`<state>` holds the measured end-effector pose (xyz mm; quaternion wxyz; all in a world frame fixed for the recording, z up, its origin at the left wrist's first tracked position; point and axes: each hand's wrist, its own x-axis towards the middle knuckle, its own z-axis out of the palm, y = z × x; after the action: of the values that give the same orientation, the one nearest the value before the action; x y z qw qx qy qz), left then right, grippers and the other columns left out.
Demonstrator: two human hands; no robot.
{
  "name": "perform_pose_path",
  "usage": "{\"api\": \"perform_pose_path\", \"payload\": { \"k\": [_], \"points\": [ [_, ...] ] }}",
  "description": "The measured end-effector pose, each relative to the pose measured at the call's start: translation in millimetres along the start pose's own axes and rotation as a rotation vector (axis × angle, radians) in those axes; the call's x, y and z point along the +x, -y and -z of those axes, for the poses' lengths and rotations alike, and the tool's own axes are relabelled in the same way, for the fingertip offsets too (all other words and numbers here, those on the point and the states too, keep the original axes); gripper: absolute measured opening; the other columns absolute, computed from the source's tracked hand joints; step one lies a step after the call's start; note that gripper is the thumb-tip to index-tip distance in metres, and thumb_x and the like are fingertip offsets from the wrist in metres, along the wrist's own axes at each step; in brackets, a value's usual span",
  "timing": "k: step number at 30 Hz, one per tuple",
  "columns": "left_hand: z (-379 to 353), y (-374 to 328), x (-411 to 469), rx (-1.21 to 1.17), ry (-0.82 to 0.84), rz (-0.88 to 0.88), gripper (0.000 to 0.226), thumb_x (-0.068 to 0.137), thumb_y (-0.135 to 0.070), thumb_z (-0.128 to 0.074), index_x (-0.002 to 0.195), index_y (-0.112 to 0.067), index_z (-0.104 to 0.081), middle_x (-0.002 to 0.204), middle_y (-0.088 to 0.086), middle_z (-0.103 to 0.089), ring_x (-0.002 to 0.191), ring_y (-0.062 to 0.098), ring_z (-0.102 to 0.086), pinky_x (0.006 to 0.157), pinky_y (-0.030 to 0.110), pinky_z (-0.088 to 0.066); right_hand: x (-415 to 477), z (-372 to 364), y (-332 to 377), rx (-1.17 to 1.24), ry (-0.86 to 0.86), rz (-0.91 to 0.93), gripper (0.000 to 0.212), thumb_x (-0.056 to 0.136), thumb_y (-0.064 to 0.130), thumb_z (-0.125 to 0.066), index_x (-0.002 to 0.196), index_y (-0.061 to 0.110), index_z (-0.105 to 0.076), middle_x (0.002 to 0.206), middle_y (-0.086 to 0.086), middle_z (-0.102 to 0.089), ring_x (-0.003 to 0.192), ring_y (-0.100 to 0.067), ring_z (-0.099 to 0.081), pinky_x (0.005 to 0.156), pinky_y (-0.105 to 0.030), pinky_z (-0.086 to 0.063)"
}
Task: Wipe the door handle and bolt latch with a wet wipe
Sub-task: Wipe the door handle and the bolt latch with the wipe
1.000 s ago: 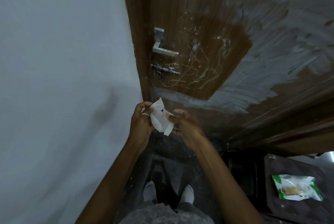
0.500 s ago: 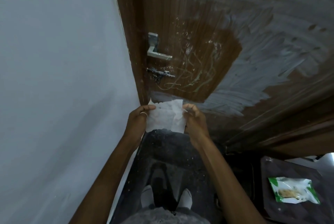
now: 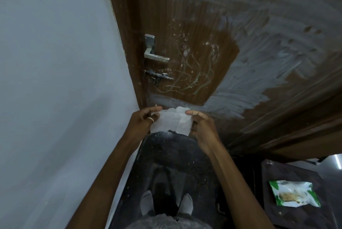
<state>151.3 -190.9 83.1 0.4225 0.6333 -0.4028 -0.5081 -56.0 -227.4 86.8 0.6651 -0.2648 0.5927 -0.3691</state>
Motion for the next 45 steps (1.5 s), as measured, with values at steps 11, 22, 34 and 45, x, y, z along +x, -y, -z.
{"api": "perform_pose_path", "payload": {
  "k": [11,22,34,45],
  "points": [
    [-13,0,8,0.701,-0.149,-0.319,0.025,0.085,-0.024,-0.075,0.106,-0.009,-0.075,0.111,0.012,-0.066,0.104,0.025,-0.061,0.094,0.029,-0.048,16,17,5,-1.097,-0.017,0.630,0.018,0.093,0.017,-0.067,0.108,0.016,-0.076,0.110,-0.003,-0.057,0.098,-0.016,-0.056,0.077,-0.011,-0.042],
    [-22,-15,12,-0.303,0.006,0.147,0.019,0.090,-0.022,-0.069,0.108,-0.017,-0.069,0.115,0.004,-0.070,0.108,0.024,-0.067,0.088,0.038,-0.059,16,26,20,0.015,0.183,0.141,0.026,0.091,0.006,-0.069,0.114,-0.004,-0.064,0.110,-0.021,-0.073,0.102,-0.035,-0.071,0.085,-0.042,-0.060],
    [-39,-10,19,0.065,-0.266,0.055,0.018,0.090,-0.037,-0.069,0.102,-0.025,-0.072,0.108,0.003,-0.072,0.099,0.023,-0.068,0.091,0.045,-0.058,23,12,18,-0.436,-0.163,0.302,0.013,0.092,0.026,-0.071,0.084,0.016,-0.076,0.084,-0.008,-0.077,0.080,-0.026,-0.074,0.075,-0.047,-0.062],
    [-66,-21,9,0.228,-0.032,-0.190,0.034,0.097,-0.029,-0.058,0.130,-0.023,-0.064,0.117,-0.006,-0.071,0.105,0.007,-0.066,0.098,0.034,-0.054,1,-26,11,-0.536,-0.103,0.551,0.034,0.104,0.038,-0.050,0.080,0.022,-0.069,0.073,0.006,-0.067,0.070,-0.008,-0.064,0.064,-0.022,-0.047]
  ]
}}
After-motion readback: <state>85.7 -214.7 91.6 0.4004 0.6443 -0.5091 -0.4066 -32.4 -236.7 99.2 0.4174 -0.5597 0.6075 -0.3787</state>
